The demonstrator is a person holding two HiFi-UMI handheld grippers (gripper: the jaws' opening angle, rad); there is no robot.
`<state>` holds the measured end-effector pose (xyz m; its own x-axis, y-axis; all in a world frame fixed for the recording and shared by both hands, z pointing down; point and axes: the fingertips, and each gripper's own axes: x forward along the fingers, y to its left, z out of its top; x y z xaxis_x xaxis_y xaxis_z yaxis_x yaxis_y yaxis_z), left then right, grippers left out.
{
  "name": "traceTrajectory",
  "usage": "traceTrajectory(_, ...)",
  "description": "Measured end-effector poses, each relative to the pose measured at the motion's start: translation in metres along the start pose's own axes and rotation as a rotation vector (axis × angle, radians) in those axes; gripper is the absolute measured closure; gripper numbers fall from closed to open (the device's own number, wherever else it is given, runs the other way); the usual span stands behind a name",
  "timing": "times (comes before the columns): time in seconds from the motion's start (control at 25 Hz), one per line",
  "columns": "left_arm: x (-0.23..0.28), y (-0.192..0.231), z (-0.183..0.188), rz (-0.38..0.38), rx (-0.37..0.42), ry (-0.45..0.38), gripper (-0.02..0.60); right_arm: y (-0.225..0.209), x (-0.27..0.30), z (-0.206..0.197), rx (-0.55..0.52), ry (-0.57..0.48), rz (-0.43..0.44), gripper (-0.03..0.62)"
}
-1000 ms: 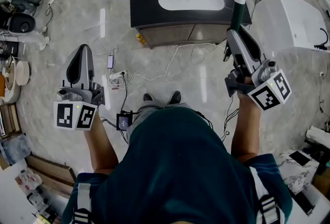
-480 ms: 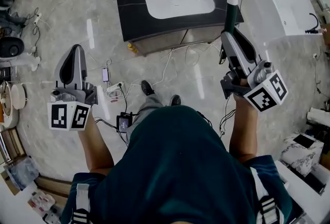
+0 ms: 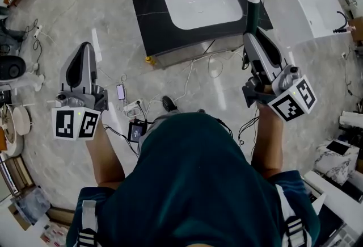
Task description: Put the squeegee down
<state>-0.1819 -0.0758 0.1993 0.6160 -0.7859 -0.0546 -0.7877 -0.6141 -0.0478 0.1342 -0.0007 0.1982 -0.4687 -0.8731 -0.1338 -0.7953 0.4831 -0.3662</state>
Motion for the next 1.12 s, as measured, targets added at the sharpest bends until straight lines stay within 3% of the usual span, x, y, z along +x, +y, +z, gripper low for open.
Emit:
traceTrajectory(0.48,0.014,0.042,-0.009,-0.047,-0.032,0.0,0.577,0.005,0.034,-0.004,0.01,0.011,-0.055,0.502)
traceTrajectory(0.76,0.016,0.051,-0.016,-0.014,-0.035,0.029,0.577,-0.008,0.057,-0.007,0.044,0.029,-0.023,0.502)
traceTrajectory(1.12,0.031,0.067,-0.019,0.08,-0.03,0.048,0.577,-0.042,0.105,-0.013,0.084,0.073,0.063,0.502)
